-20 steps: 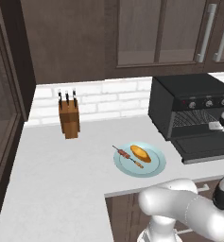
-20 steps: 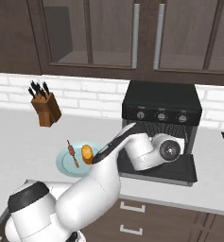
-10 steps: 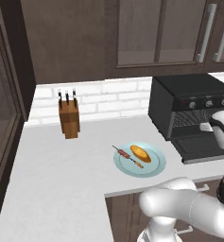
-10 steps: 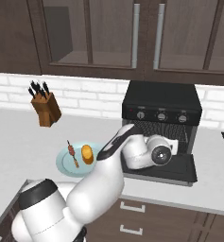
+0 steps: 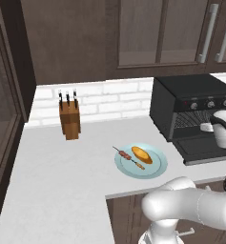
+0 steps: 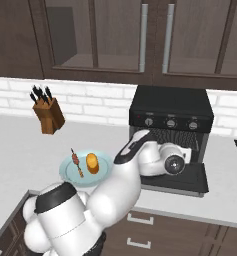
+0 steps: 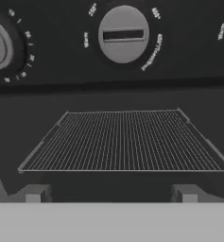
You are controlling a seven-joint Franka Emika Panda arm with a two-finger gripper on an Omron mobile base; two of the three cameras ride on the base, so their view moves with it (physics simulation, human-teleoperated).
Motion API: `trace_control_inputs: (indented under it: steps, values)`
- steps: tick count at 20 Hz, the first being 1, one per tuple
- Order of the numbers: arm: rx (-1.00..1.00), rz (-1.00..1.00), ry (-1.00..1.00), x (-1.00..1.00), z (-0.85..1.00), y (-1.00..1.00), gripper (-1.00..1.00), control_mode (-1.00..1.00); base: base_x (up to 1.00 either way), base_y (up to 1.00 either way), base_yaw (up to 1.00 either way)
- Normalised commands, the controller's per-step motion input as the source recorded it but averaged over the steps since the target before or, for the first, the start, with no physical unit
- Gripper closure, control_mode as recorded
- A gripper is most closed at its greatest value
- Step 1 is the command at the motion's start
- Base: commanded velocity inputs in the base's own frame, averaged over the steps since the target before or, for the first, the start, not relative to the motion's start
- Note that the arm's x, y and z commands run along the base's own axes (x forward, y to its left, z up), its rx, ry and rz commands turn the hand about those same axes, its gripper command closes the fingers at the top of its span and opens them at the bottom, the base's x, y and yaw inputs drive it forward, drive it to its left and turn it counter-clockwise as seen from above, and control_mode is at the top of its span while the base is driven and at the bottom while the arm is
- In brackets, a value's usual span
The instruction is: Pick up the kebab skewer and baguette bread, and place them inside the toaster oven. Close the toaster oven door and start by setting the timer.
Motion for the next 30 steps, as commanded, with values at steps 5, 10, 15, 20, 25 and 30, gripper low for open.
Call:
trace_control_inputs:
  steps: [5,10,15,20,25,30]
  values:
    - [0.0,0.0,0.0,0.53,-0.24,0.0,-1.0,-1.0,0.0,0.0,0.0]
    - [0.0,0.0,0.0,0.54,-0.23,0.0,-1.0,-1.0,0.0,0.0,0.0]
    - [0.0,0.0,-0.02,0.43,-0.07,-0.1,-1.0,-1.0,0.0,0.0,0.0]
    - [0.0,0.0,-0.01,0.26,-0.23,-0.3,-1.0,-1.0,0.0,0.0,0.0]
    - [0.0,0.0,0.0,0.14,-0.42,-0.33,-1.0,-1.0,0.0,0.0,0.0]
    - [0.0,0.0,0.0,0.06,-0.19,-0.06,-1.0,-1.0,0.0,0.0,0.0]
